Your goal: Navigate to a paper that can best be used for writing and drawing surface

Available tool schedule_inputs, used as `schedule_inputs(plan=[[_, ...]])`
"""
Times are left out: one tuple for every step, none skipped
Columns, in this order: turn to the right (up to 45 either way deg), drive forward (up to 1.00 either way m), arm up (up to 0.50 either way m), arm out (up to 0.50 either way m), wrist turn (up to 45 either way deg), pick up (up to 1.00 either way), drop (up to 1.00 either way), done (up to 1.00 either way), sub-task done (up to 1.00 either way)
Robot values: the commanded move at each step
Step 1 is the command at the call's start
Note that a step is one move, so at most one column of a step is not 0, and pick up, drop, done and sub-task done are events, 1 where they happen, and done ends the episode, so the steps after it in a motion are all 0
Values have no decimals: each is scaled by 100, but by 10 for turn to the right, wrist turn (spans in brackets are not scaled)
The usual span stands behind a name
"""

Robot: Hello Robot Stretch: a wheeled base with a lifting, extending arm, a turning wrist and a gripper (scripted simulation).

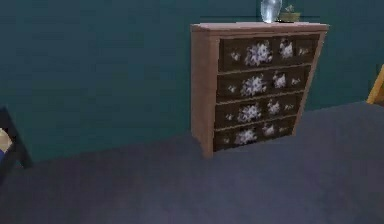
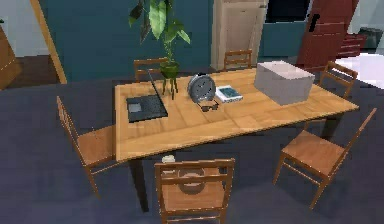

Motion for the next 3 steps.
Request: schedule_inputs(plan=[[240,0,0,0,0,0,0,0,0],[30,0,0,0,0,0,0,0,0],[-150,0,0,0,0,0,0,0,0]])
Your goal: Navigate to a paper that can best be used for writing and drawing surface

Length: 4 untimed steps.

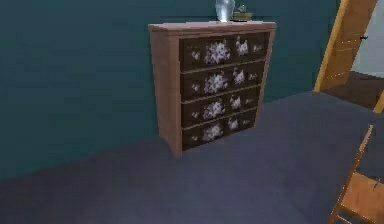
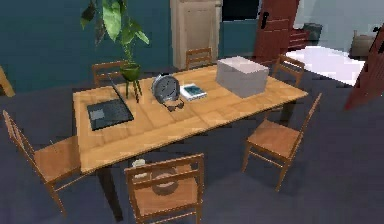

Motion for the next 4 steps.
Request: schedule_inputs(plan=[[0,20,0,0,0,0,0,0,0],[150,0,0,0,0,0,0,0,0],[0,100,0,0,0,0,0,0,0],[0,10,0,0,0,0,0,0,0]])
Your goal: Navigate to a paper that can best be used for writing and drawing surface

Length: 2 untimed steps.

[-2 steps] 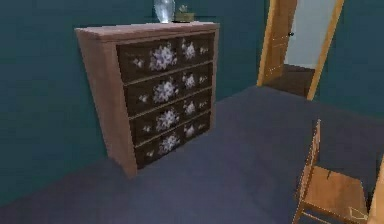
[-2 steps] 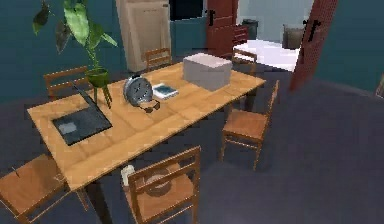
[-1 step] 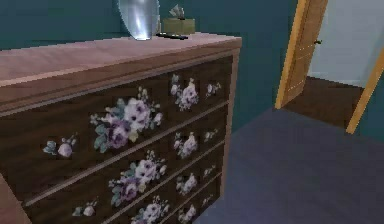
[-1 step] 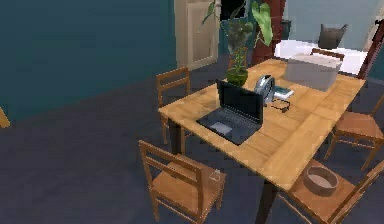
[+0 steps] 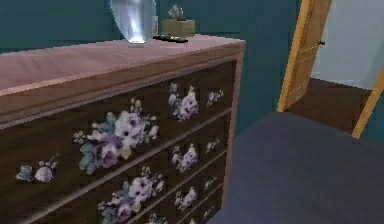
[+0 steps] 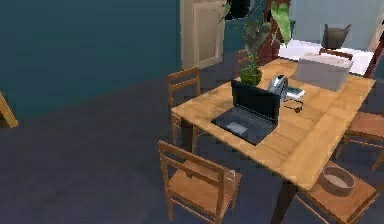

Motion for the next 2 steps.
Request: schedule_inputs(plan=[[450,0,0,0,0,0,0,0,0],[60,0,0,0,0,0,0,0,0]])
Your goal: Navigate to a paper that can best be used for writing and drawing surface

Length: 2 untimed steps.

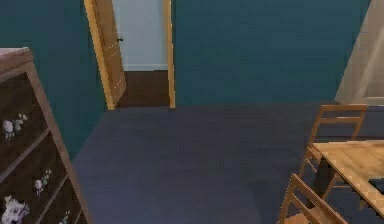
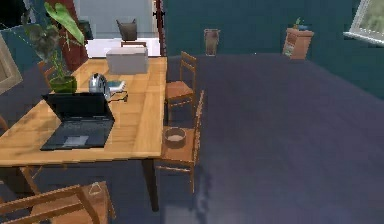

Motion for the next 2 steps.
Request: schedule_inputs(plan=[[0,90,0,0,0,0,0,0,0],[360,0,0,0,0,0,0,0,0]])
